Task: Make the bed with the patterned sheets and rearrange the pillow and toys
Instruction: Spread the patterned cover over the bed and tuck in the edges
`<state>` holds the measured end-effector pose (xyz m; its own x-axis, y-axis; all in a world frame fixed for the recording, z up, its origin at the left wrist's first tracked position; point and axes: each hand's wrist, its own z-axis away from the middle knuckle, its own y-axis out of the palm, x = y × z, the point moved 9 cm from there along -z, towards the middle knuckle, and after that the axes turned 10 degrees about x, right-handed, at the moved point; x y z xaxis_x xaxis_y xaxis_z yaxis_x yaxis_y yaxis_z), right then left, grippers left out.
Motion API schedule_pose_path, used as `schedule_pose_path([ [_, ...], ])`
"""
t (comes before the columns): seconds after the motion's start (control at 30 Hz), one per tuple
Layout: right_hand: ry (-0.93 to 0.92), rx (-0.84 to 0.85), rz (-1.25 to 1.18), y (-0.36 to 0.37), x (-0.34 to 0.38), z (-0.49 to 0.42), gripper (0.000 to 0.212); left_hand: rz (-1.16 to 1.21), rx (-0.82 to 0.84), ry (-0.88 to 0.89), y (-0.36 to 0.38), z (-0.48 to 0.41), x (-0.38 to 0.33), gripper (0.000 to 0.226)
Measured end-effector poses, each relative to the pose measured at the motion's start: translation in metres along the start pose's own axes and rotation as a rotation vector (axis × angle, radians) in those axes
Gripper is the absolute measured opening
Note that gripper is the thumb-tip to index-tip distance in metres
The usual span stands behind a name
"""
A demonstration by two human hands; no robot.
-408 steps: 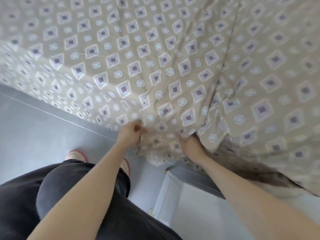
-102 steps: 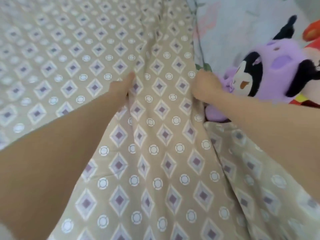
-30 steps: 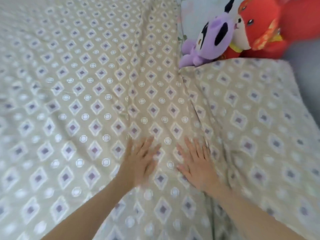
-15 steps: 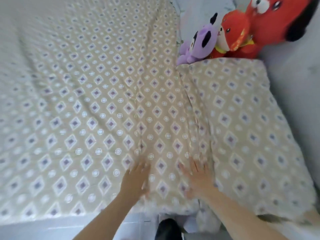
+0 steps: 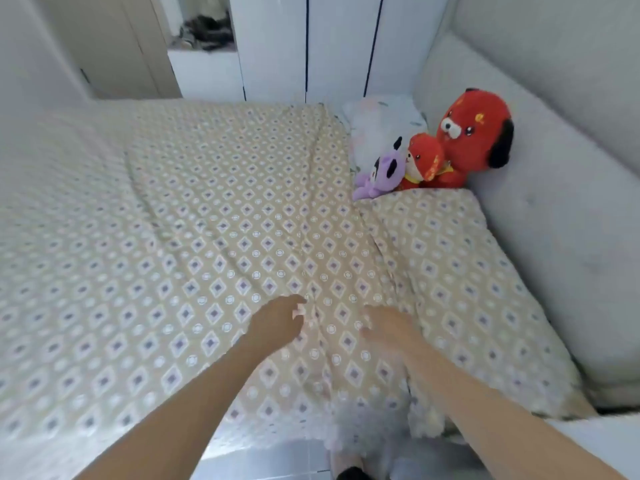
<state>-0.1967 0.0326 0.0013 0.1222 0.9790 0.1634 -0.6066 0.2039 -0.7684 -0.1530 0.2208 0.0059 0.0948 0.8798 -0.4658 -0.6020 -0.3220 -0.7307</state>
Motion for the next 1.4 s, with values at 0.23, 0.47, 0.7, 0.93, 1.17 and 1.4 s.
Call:
schedule_pose_path([
  [0.23, -0.14, -0.257, -0.164, -0.125, 0.071, 0.101, 0.042, 0.194, -0.238, 0.083, -0.151, 0.112, -0.015, 0.035],
  [0.47, -0.304, -0.407, -0.179, -0.224, 0.146, 0.171, 0.04, 0.237, -0.448, 0.156, -0.277, 0.213, -0.024, 0.031],
  [0.7, -0.514, -0.5, -0.257, -0.281, 0.233, 0.187, 0.038, 0.308, -0.586, 0.169, -0.348, 0.262, 0.009, 0.029],
  [0.93, -0.624, -0.429, -0.27, -0.293, 0.334, 0.125, 0.035, 0.323, -0.661, 0.032, -0.397, 0.277, 0.11, 0.031],
  [1.17, -0.69, -0.214, -0.21, -0.256, 0.477, 0.074, 0.038, 0.404, -0.755, -0.128, -0.418, 0.319, 0.249, 0.028],
  [1.4, -0.727, -0.133, -0.107, -0.195, 0.632, 0.05, 0.037, 0.49, -0.777, -0.25, -0.42, 0.375, 0.42, 0.023],
])
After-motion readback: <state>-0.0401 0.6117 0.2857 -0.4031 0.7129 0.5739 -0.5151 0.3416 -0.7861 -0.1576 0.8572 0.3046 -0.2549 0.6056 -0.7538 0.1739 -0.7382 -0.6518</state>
